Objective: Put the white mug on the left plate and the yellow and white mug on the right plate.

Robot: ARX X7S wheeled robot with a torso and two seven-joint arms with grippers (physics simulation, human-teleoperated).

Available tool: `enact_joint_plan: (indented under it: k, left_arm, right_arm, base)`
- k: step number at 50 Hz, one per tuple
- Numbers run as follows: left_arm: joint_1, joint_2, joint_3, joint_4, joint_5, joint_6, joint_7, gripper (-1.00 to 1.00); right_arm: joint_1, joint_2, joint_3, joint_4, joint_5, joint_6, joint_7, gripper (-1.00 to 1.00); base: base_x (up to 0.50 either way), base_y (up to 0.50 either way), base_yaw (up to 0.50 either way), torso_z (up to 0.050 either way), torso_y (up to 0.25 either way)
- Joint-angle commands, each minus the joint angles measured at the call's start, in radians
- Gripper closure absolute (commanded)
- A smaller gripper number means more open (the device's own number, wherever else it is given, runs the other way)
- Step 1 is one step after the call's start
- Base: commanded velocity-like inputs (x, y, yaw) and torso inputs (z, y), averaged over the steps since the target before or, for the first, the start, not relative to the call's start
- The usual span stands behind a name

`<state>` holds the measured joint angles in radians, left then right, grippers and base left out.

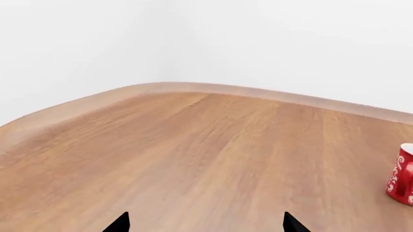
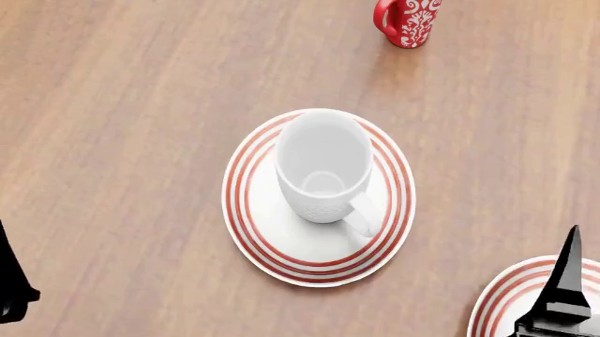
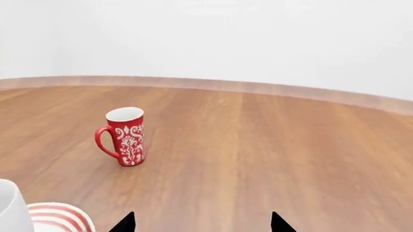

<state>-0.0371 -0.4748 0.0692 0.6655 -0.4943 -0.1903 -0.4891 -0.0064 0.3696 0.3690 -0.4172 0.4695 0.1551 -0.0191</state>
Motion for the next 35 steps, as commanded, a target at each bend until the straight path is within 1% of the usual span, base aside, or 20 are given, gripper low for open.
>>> enact_joint_plan:
  k: [1, 6, 9, 12, 13, 15, 17, 20, 21, 28, 30, 35]
  left_arm:
    - [-0.193, -0.027, 0.094, -0.005, -0.039, -0.158, 0.032, -1.00]
    - [-0.330, -0.015, 0.131, -0.067, -0.071, -0.229, 0.061, -1.00]
    - [-0.437, 0.001, 0.163, -0.132, -0.068, -0.278, 0.076, -1.00]
    - [-0.497, 0.015, 0.174, -0.175, -0.078, -0.300, 0.090, -1.00]
    - [-0.497, 0.015, 0.174, -0.175, -0.078, -0.300, 0.090, -1.00]
    - [-0.556, 0.024, 0.174, -0.201, -0.103, -0.337, 0.095, -1.00]
    - [-0.582, 0.025, 0.168, -0.202, -0.121, -0.359, 0.091, -1.00]
    - [-0.612, 0.012, 0.170, -0.157, -0.122, -0.386, 0.077, -1.00]
    - [-0.631, 0.004, 0.152, -0.125, -0.154, -0.420, 0.060, -1.00]
    - [-0.651, -0.030, 0.080, 0.007, -0.236, -0.476, 0.004, -1.00]
    - [-0.653, -0.034, 0.062, 0.039, -0.256, -0.474, -0.001, -1.00]
    - [-0.692, -0.055, 0.013, 0.128, -0.345, -0.523, -0.047, -1.00]
  right_arm:
    - [0.248, 0.000, -0.143, 0.183, -0.078, 0.026, 0.040, -1.00]
    - [0.322, -0.019, -0.184, 0.267, -0.094, 0.002, 0.022, -1.00]
    - [0.382, -0.039, -0.229, 0.369, -0.138, -0.042, 0.010, -1.00]
    - [0.421, -0.057, -0.245, 0.427, -0.156, -0.074, 0.010, -1.00]
    - [0.428, -0.061, -0.247, 0.431, -0.155, -0.078, 0.009, -1.00]
    - [0.445, -0.066, -0.249, 0.419, -0.146, -0.072, 0.011, -1.00]
    - [0.452, -0.067, -0.251, 0.397, -0.140, -0.060, 0.017, -1.00]
    - [0.439, -0.066, -0.245, 0.330, -0.114, -0.039, 0.021, -1.00]
    - [0.424, -0.063, -0.242, 0.288, -0.109, -0.029, 0.029, -1.00]
    - [0.329, -0.018, -0.199, 0.043, -0.064, 0.033, 0.061, -1.00]
    - [0.301, -0.004, -0.171, -0.033, -0.025, 0.062, 0.072, -1.00]
    - [0.257, 0.043, -0.104, -0.223, 0.054, 0.133, 0.112, -1.00]
  base:
    - [0.00, 0.00, 0.00, 0.000, 0.000]
    - [0.00, 0.00, 0.00, 0.000, 0.000]
    - [0.00, 0.00, 0.00, 0.000, 0.000]
    - [0.00, 0.00, 0.00, 0.000, 0.000]
    - [0.00, 0.00, 0.00, 0.000, 0.000]
    - [0.00, 0.00, 0.00, 0.000, 0.000]
    - [0.00, 0.00, 0.00, 0.000, 0.000]
    - [0.00, 0.00, 0.00, 0.000, 0.000]
    - [0.00, 0.00, 0.00, 0.000, 0.000]
    - [0.00, 0.00, 0.00, 0.000, 0.000]
    - [0.00, 0.00, 0.00, 0.000, 0.000]
    - [0.00, 0.00, 0.00, 0.000, 0.000]
